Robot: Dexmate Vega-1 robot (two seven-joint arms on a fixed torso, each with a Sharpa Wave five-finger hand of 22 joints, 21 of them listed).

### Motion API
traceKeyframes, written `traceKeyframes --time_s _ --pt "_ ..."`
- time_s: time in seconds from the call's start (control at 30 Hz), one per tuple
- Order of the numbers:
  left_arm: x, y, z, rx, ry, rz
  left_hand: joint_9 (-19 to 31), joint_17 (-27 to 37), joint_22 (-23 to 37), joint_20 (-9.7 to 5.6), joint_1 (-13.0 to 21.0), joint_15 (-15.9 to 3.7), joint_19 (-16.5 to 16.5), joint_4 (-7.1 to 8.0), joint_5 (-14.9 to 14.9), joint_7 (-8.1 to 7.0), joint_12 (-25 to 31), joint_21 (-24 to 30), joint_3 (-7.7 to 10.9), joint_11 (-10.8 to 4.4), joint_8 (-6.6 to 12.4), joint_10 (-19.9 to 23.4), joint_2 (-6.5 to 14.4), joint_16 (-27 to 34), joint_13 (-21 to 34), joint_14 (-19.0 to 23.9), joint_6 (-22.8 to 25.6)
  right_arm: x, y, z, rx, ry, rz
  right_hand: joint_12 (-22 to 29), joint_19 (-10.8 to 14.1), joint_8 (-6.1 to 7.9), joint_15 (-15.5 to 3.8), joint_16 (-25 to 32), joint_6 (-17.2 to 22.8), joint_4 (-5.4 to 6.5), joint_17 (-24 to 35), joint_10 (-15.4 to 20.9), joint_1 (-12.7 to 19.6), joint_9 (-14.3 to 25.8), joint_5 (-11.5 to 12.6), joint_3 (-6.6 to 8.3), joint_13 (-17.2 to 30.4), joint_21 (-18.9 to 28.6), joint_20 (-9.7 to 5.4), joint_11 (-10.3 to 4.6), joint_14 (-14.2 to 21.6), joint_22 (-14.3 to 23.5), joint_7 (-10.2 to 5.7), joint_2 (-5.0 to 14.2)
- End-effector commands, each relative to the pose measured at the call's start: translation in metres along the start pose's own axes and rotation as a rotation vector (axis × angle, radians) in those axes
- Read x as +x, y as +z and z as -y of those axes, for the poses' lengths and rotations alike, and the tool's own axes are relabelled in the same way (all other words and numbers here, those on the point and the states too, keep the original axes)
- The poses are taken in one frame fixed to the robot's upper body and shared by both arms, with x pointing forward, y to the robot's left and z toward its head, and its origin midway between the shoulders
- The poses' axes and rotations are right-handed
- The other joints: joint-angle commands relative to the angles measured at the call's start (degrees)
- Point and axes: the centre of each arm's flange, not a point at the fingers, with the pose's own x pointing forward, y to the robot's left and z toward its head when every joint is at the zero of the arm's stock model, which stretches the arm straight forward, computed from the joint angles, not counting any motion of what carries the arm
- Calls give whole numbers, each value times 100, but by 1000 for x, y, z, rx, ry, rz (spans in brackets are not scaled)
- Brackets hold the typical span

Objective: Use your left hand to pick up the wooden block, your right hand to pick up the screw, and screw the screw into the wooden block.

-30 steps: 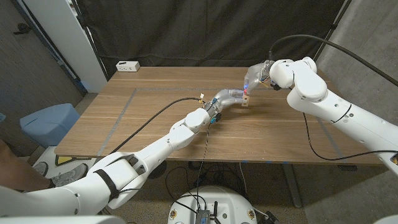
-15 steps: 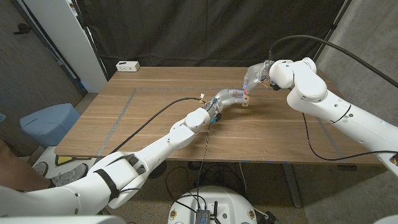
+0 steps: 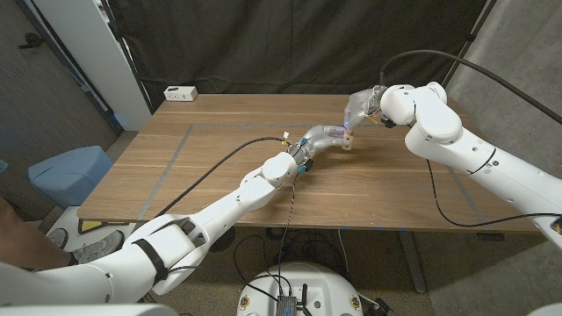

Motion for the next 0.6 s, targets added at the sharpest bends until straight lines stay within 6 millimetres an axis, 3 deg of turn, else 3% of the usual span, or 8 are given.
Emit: traceKeyframes --time_s 0.03,0.6 --pt "0 0 1 1 -2 -3 11 23 32 35 -357 -510 1 108 23 63 35 52 145 -30 41 92 503 -15 1002 63 318 -1 -1 -1 8 -4 2 47 30 48 -29 37 106 27 13 93 -12 29 -8 -4 19 21 -159 -3 62 12 34 50" --pt "-2 -1 1 0 1 -4 11 24 32 43 -353 -508 0 101 29 73 27 52 154 -30 39 85 504 -14 998 65 318 -1 -4 -2 45 -9 15 74 285 153 -199 69 373 87 22 303 -106 34 -19 -65 11 49 -519 108 244 3 179 123"
